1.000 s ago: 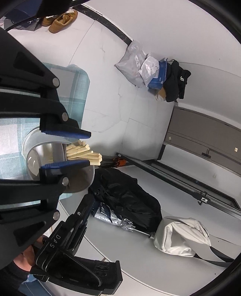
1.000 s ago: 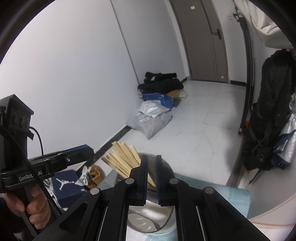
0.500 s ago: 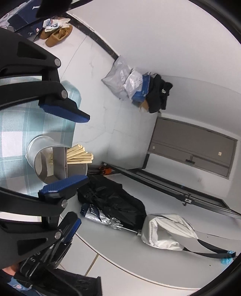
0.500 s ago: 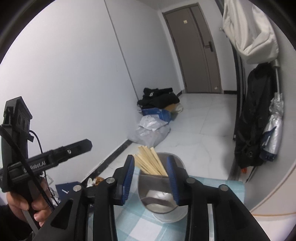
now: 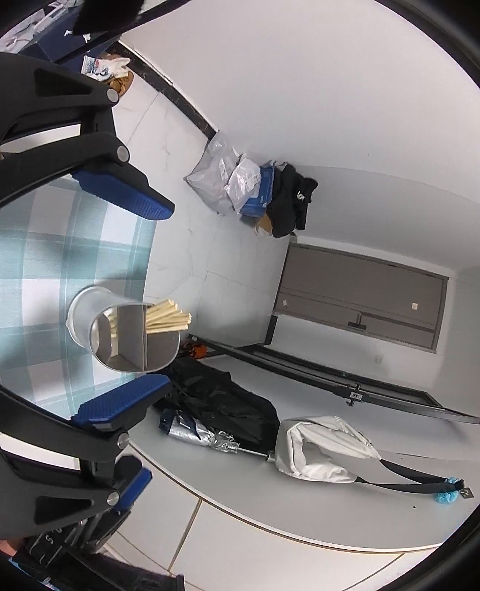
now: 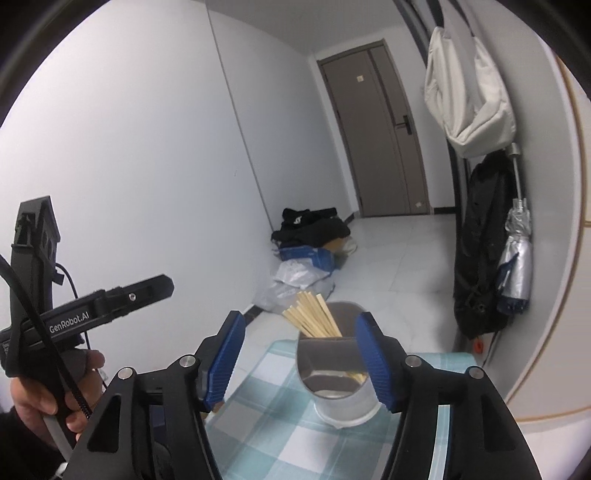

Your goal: Organize utensils

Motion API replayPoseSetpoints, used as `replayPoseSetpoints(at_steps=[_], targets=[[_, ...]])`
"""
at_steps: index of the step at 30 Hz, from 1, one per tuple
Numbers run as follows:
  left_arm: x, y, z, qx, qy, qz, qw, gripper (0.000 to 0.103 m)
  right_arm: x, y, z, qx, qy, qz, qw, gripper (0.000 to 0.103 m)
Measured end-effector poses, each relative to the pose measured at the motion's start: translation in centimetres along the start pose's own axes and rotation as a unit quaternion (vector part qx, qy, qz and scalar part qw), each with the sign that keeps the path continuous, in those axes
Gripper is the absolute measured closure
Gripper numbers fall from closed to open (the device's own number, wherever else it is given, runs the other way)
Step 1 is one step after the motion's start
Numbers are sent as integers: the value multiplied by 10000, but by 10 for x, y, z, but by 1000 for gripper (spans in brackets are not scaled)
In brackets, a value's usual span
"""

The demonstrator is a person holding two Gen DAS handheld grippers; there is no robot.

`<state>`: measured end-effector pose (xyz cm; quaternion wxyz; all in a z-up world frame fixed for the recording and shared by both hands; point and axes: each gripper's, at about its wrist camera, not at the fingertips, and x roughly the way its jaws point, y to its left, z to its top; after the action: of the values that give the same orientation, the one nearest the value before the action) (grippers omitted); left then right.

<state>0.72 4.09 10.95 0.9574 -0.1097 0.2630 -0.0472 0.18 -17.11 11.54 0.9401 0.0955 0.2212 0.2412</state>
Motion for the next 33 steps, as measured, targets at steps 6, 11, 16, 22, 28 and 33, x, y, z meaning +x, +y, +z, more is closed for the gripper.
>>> replayPoseSetpoints(at_steps=[6, 11, 16, 22, 28, 33], targets=[[-14, 3, -16, 55, -248, 105, 9996, 16, -18, 4, -13, 20, -237, -185, 9995, 32], [-20, 6, -31, 121, -469, 214, 9986, 9, -31, 12, -31, -164, -399, -326, 9985, 25], [-22, 5, -45, 223, -638, 253, 9974, 3, -37, 13, -48, -239, -497, -490, 9973, 19], [-10, 7, -62, 286, -456, 238, 9983, 3, -38, 9, -62, -265, -462, -787, 9955, 14], [0, 5, -74, 431, -339, 387, 9977, 3, -37, 2, -76, -147, -390, -977, 9943, 7], [6, 8, -83, 504, -282, 487, 9971, 3, -29, -3, -87, -169, -143, -1084, 9939, 7]])
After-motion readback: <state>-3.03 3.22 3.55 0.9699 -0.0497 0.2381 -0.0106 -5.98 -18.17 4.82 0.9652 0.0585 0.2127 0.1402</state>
